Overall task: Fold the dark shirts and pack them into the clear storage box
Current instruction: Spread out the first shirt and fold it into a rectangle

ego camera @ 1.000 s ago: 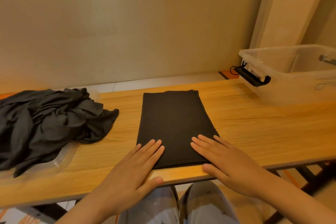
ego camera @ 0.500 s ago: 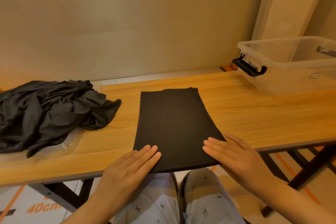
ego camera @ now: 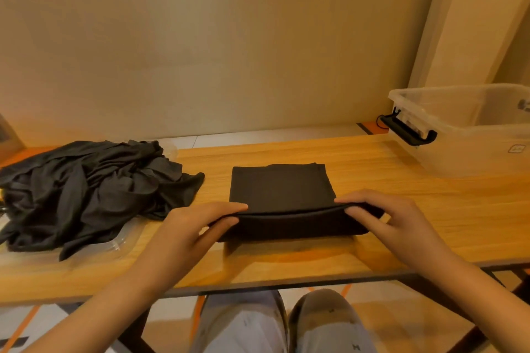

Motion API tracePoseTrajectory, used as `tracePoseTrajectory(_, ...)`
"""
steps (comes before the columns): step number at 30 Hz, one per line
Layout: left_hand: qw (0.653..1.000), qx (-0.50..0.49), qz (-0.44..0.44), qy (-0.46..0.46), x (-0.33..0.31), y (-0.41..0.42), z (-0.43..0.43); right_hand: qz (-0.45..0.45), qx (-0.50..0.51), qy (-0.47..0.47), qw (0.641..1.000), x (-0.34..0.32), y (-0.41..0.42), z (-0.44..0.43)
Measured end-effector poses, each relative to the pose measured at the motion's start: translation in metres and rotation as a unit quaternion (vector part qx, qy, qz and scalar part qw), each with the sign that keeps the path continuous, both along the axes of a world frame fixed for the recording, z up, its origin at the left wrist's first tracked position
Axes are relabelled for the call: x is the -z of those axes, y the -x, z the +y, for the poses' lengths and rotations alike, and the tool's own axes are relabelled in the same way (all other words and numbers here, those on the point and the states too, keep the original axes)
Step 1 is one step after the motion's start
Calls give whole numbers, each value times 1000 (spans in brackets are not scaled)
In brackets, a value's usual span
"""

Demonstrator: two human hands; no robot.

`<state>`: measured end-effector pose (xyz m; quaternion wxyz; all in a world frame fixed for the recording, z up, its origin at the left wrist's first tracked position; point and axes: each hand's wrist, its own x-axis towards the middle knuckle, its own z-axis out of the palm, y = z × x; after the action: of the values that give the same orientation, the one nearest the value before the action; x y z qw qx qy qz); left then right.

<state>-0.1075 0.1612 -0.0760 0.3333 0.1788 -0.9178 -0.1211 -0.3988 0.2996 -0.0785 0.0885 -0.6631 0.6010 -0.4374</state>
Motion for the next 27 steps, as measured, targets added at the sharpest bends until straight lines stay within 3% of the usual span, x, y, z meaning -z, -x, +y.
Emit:
tracePoseTrajectory(3, 998, -13, 46, -36, -12, 12, -21, -64, 10, -15, 998, -14, 8, -23)
tracePoseTrajectory(7, 992, -42, 11, -120, -26, 35, -58, -124, 23, -86, 988, -29, 25, -68)
tracePoseTrajectory(10, 971, -62, -34, -230, -30, 62, -102, -100, 54, -161, 980, -30, 45, -119)
tracePoseTrajectory(15, 939, -115, -160, -281, 3, 96, -172, -46, 136, -275, 951, 9, 67, -190)
tracePoseTrajectory(22, 918, -119, -84, -370, 21, 87, -191, -63, 129, -277, 950, 21, 80, -199)
tracePoseTrajectory(27, 935, -129, -62, -325, 20, 89, -187, -61, 141, -227, 962, 18, 74, -201)
